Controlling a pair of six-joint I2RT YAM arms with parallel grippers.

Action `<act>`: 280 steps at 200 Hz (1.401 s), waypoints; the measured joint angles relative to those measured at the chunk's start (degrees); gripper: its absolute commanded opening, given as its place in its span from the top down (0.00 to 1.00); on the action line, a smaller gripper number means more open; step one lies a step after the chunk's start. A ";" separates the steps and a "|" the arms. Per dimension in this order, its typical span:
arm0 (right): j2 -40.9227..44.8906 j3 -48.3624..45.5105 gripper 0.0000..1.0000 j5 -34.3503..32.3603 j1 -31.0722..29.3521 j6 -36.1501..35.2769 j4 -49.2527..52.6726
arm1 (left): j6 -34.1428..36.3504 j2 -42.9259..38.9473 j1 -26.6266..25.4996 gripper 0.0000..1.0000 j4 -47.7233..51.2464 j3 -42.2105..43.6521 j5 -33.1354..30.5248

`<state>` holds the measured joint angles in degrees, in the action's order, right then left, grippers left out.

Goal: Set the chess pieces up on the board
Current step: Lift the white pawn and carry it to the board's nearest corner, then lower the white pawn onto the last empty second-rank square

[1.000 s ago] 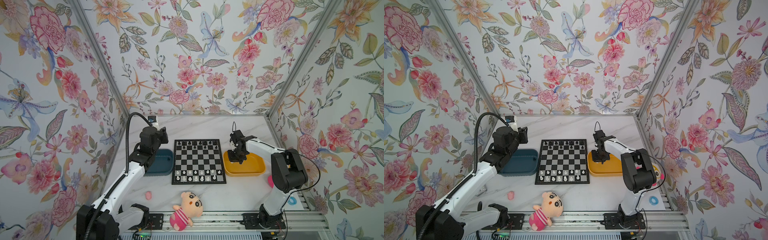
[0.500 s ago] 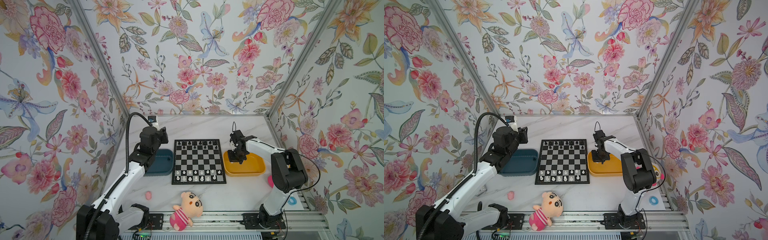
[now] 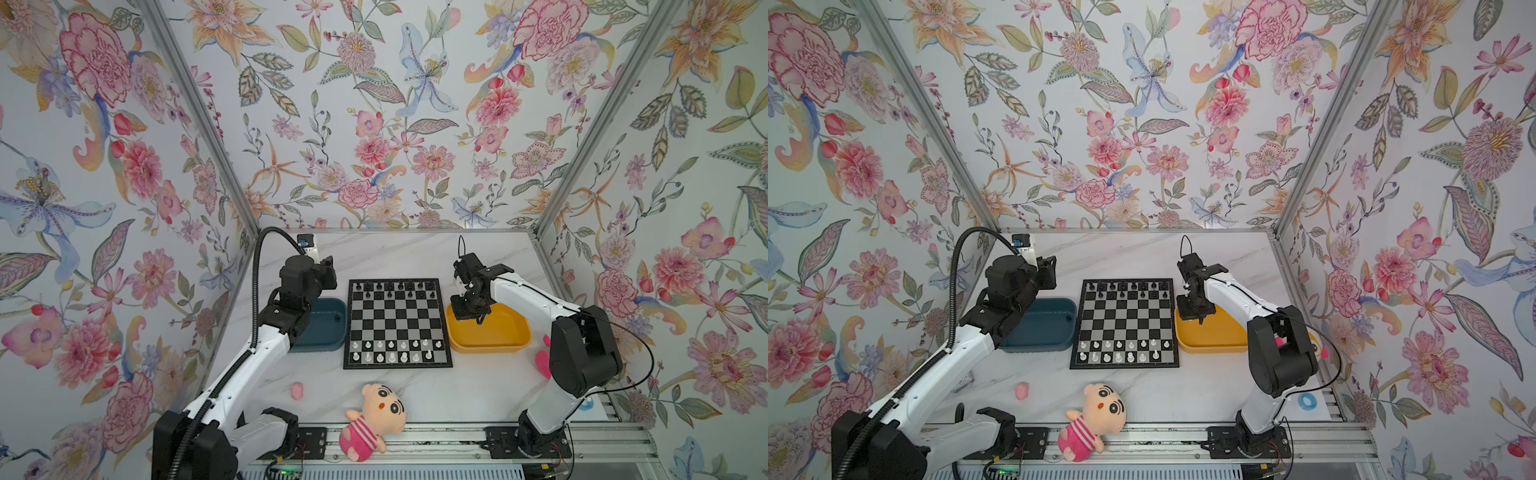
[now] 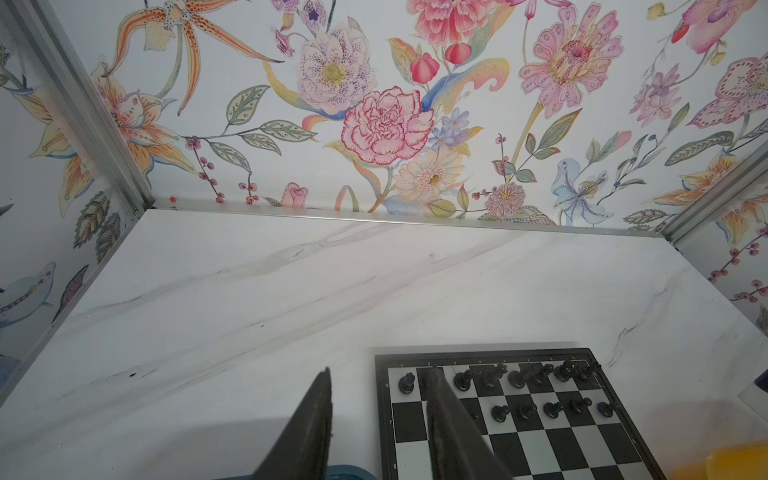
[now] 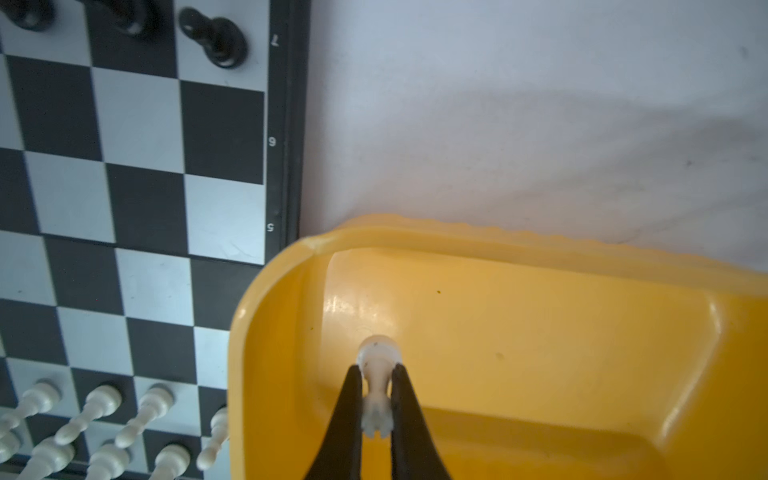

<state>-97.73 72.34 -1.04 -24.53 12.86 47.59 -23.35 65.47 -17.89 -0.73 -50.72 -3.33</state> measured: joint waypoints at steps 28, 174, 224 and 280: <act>2.01 1.97 0.94 -0.55 -3.26 1.11 3.21 | 0.02 -0.68 0.00 0.60 -0.61 1.05 0.31; 6.21 -0.70 0.93 -1.55 -21.00 10.38 10.25 | -0.04 -6.29 0.00 0.60 -2.86 6.54 3.41; 6.25 -5.77 0.93 -1.33 -22.18 12.13 8.31 | -0.07 -7.63 0.00 0.60 -3.43 7.48 4.33; 6.23 -8.39 0.93 -0.66 -22.18 12.52 4.63 | -0.07 -7.93 0.00 0.60 -3.39 7.52 4.46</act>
<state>-91.50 63.94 -1.69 -46.72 25.39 52.23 -23.42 57.54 -17.89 -4.12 -43.20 1.13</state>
